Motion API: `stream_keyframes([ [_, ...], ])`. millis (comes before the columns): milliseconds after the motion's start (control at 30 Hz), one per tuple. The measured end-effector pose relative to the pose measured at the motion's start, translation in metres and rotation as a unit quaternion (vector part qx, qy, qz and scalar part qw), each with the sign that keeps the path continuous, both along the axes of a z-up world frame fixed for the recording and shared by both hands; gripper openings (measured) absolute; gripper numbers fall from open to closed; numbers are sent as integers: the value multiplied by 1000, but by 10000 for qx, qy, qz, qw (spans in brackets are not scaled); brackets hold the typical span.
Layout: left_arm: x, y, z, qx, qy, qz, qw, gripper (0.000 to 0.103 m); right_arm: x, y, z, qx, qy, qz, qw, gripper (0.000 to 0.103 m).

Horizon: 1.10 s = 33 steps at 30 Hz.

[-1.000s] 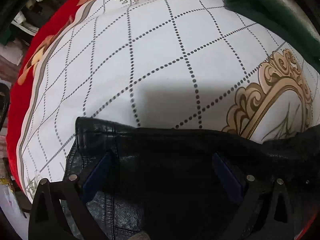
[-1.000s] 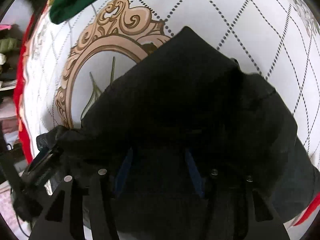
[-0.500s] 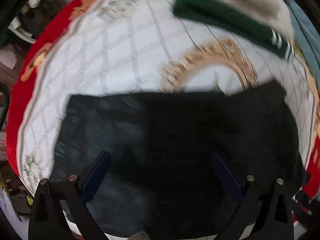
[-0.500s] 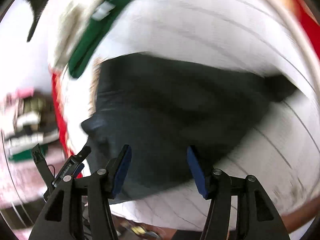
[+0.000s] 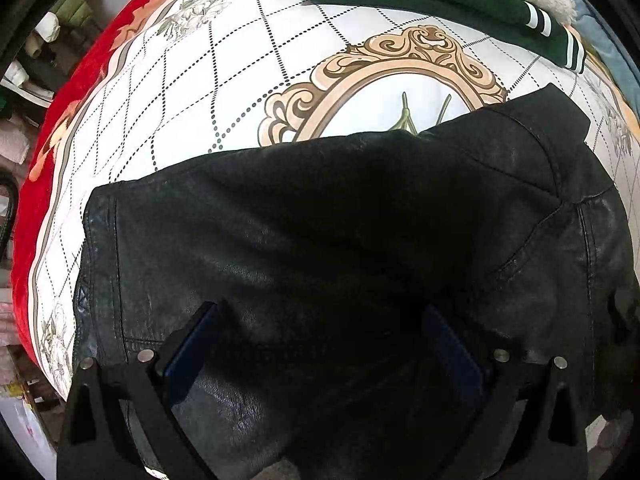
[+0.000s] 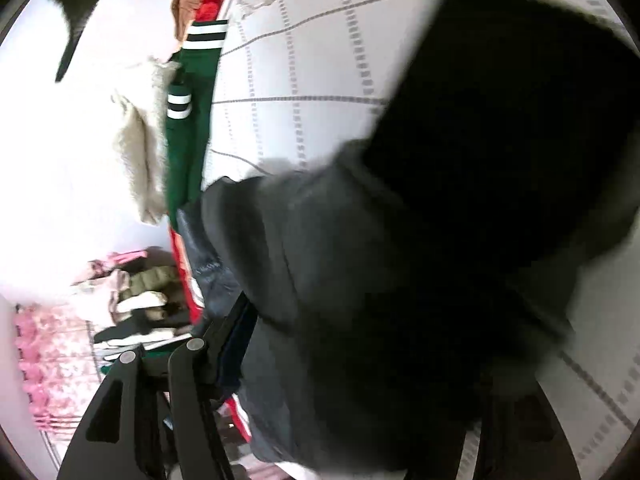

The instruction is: Fold large clothes

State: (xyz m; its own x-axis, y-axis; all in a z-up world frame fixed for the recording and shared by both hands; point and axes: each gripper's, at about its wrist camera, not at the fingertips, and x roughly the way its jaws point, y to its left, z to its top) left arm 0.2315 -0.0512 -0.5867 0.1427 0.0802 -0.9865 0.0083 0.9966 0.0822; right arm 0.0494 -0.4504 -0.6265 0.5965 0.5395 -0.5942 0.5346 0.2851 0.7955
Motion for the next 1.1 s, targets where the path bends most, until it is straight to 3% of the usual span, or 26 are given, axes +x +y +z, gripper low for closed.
stream_keyframes([
  [67,-1,-8,-1,-12,-52,37,10000,103,0,-8,5,-14,-65,-19,10000,61],
  [100,1,-8,-2,-21,-62,55,10000,103,5,-6,7,-104,5,8,9999,39],
  [133,5,-7,-3,-39,-58,77,9999,103,7,-5,8,-112,17,3,9999,30],
  [233,12,-9,-4,-106,-82,84,9999,103,16,-4,31,-204,-181,-19,9996,19],
  [367,23,-16,-5,-274,-189,-4,9994,103,37,12,84,-497,-546,200,9971,17],
  [533,39,-5,-6,-894,-112,257,9956,103,72,52,141,-1106,-760,787,9878,18],
  [633,37,11,-9,-1310,-163,407,9904,103,87,84,164,-1479,-820,1252,9776,18],
  [767,28,39,-6,-1561,-228,684,9851,103,102,128,186,-1963,-872,1833,9593,18],
  [867,13,71,12,-1643,-396,1135,9791,103,110,160,199,-2138,-970,2189,9471,18],
  [967,-17,125,40,-1688,-668,1767,9674,103,119,207,210,-2242,-1146,2714,9289,18],
  [1100,-69,205,64,-1453,-835,2579,9515,103,130,286,205,-2110,-1342,3439,9051,18],
])
